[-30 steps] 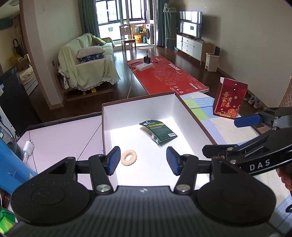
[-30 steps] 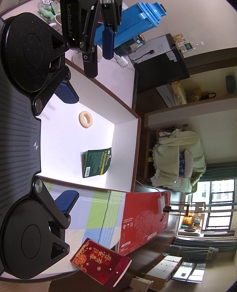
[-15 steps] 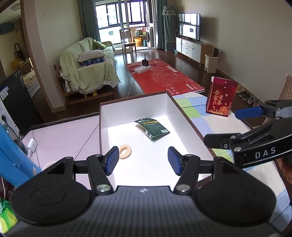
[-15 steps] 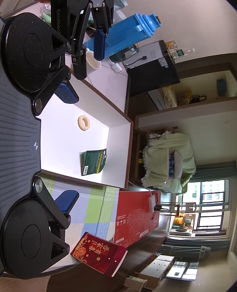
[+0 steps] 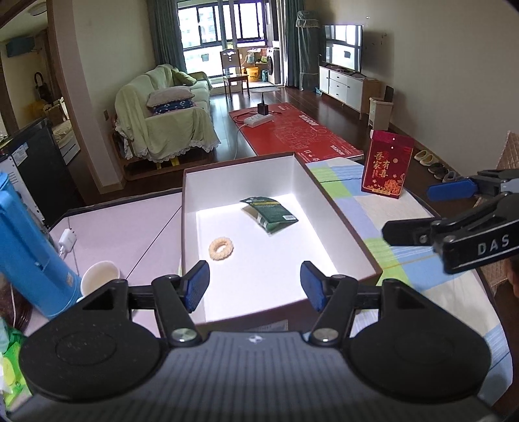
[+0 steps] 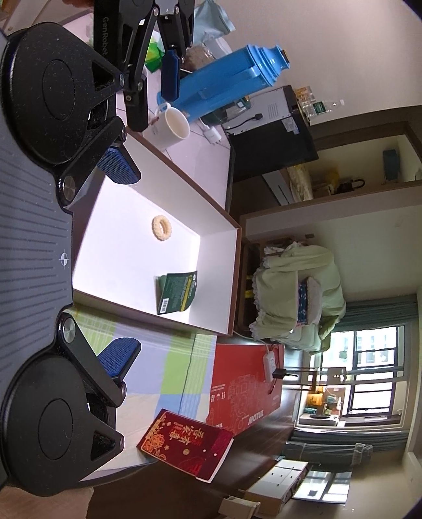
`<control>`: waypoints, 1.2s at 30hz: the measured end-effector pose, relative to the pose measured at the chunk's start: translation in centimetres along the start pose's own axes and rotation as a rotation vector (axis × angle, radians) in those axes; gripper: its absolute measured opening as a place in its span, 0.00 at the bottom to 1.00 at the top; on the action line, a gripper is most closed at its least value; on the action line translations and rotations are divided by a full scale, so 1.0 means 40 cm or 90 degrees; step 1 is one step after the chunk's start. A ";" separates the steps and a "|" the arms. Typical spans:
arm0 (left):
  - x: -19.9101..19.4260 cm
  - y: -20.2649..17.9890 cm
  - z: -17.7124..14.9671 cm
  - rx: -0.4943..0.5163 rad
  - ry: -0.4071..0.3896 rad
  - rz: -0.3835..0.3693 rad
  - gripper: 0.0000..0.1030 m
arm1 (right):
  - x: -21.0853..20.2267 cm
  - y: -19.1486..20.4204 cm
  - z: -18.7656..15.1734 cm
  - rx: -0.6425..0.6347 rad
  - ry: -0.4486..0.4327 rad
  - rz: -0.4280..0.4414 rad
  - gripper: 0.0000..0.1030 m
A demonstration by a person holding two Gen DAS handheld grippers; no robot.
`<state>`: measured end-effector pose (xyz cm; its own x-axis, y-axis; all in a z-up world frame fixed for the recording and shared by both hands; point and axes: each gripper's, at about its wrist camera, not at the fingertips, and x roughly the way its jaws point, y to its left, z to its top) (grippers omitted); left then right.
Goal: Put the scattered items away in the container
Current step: 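Withdraw both tools from the box back toward the remaining items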
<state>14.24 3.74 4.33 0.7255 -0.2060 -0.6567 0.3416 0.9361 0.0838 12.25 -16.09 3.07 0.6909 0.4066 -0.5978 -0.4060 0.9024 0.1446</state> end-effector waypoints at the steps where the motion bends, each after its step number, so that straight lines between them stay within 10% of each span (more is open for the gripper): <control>1: -0.006 0.002 -0.009 0.000 0.001 0.004 0.57 | -0.007 -0.001 -0.008 0.000 -0.002 0.002 1.00; 36: 0.031 0.066 -0.313 -0.039 0.165 -0.003 0.57 | -0.034 -0.131 -0.370 0.149 0.148 -0.029 1.00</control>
<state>8.55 9.52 -5.64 0.5446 -0.1374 -0.8274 0.3016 0.9526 0.0404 4.60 -23.48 -8.56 0.5394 0.3462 -0.7676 -0.2103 0.9381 0.2753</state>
